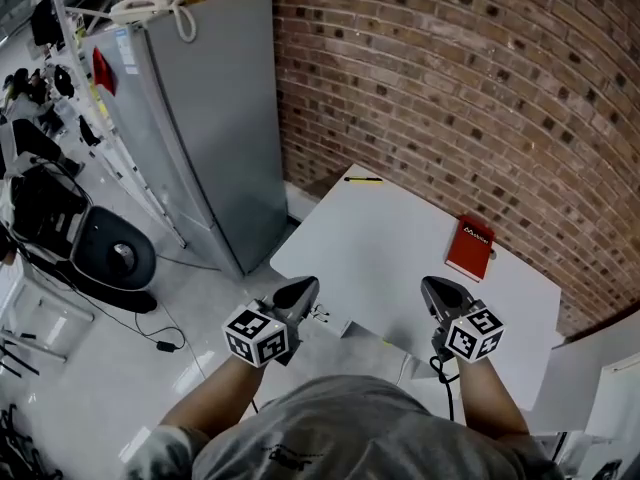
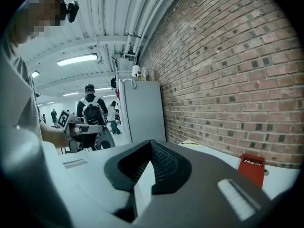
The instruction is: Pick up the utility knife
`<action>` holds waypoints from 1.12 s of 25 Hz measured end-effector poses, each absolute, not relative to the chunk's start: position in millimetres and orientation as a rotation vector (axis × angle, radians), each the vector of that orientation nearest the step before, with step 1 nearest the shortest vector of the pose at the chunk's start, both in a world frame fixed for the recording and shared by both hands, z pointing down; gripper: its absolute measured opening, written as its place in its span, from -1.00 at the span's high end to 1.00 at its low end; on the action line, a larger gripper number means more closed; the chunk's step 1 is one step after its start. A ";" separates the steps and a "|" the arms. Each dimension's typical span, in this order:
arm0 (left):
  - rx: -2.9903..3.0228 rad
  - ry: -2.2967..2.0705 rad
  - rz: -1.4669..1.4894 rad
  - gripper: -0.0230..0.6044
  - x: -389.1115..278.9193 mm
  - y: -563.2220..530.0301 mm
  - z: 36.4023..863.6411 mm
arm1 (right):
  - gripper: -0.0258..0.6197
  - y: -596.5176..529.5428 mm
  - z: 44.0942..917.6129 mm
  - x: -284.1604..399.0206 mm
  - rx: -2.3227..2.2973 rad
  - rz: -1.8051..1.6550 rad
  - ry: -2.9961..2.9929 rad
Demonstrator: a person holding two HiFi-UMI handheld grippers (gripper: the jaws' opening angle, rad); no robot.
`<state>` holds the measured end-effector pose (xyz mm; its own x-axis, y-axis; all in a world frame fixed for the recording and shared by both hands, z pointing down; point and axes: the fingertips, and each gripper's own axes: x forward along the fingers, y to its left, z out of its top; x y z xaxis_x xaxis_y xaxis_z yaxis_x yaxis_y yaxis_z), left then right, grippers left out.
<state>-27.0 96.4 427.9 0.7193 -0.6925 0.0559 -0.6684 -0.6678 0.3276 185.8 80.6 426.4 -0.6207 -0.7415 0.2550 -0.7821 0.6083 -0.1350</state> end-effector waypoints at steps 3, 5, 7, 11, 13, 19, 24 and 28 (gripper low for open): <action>2.598 -1.052 -0.101 0.94 -29.2 74.5 430.1 | 0.89 59.9 429.2 187.1 1.287 0.359 -2.646; 2.596 -1.047 -0.095 0.94 -27.9 63.7 432.6 | 0.89 47.9 432.5 190.2 1.295 0.373 -2.641; 2.596 -1.044 -0.089 0.94 -24.5 53.7 434.4 | 0.89 35.6 435.8 194.0 1.290 0.385 -2.638; 2.576 -1.094 -0.086 0.94 -18.7 28.1 439.1 | 0.89 1.9 443.9 202.0 1.240 0.397 -2.657; 2.572 -1.120 -0.083 0.94 -10.7 10.5 441.2 | 0.89 -20.7 446.4 211.0 1.224 0.389 -2.671; 2.483 -1.252 -0.079 0.94 12.3 -47.5 454.4 | 0.89 -99.5 446.8 236.6 1.130 0.368 -2.741; 2.430 -1.303 -0.101 0.94 28.4 -95.8 457.7 | 0.89 -159.3 453.0 245.9 1.070 0.357 -2.751; 2.445 -1.277 -0.091 0.94 8.8 -129.5 462.4 | 0.89 -187.3 461.3 238.3 1.142 0.368 -2.722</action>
<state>8.8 -129.5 462.4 0.5853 -0.8025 0.1158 -0.7779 -0.5154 0.3595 238.3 -187.3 461.3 -0.6936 -0.6770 0.2460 -0.7180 0.6771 -0.1611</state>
